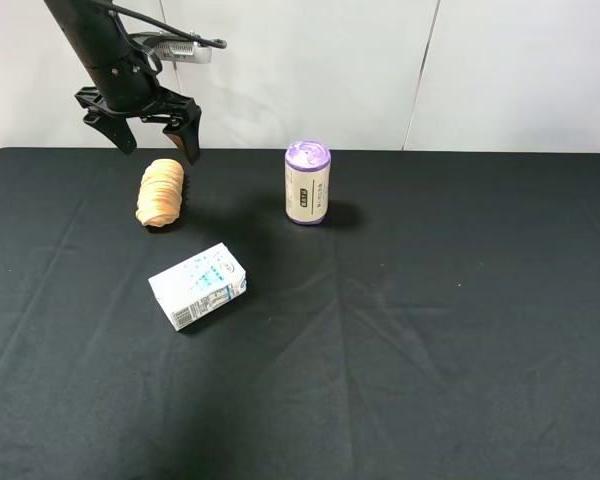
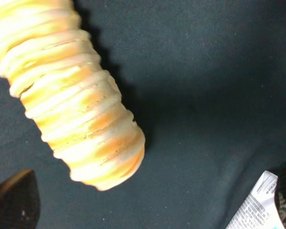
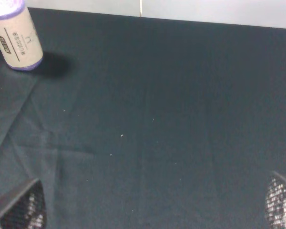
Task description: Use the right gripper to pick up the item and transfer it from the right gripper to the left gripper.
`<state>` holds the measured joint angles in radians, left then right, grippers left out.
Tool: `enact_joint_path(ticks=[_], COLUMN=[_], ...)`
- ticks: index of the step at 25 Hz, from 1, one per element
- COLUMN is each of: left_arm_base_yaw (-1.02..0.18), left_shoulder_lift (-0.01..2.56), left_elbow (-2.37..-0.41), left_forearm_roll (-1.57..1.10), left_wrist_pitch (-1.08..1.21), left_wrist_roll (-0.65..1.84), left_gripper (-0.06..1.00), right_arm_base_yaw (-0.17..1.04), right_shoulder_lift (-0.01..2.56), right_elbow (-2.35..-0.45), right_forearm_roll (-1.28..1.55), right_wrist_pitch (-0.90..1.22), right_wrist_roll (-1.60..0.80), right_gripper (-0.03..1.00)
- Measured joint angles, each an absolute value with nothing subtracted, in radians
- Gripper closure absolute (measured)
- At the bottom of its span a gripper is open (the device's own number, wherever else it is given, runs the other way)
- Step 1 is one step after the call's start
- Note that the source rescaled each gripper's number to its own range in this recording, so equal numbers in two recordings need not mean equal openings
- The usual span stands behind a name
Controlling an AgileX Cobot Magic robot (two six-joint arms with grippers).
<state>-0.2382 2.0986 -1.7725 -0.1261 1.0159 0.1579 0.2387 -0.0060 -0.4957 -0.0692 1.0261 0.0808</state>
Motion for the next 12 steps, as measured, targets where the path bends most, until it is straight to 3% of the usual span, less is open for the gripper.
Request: enact_joint_path(ticks=[12], left_arm_base_yaw=[-0.238], left_shoulder_lift=[2.040], left_elbow=[-1.831], left_forearm_roll=[-0.064], left_wrist_pitch=[1.075], left_wrist_roll=[0.120], left_gripper=[-0.06], right_arm_base_yaw=[0.239], right_shoulder_lift=[-0.006], right_elbow=[-0.496], right_forearm_roll=[-0.069], right_wrist_pitch=[1.026], right_wrist_roll=[0.081], right_gripper=[-0.03])
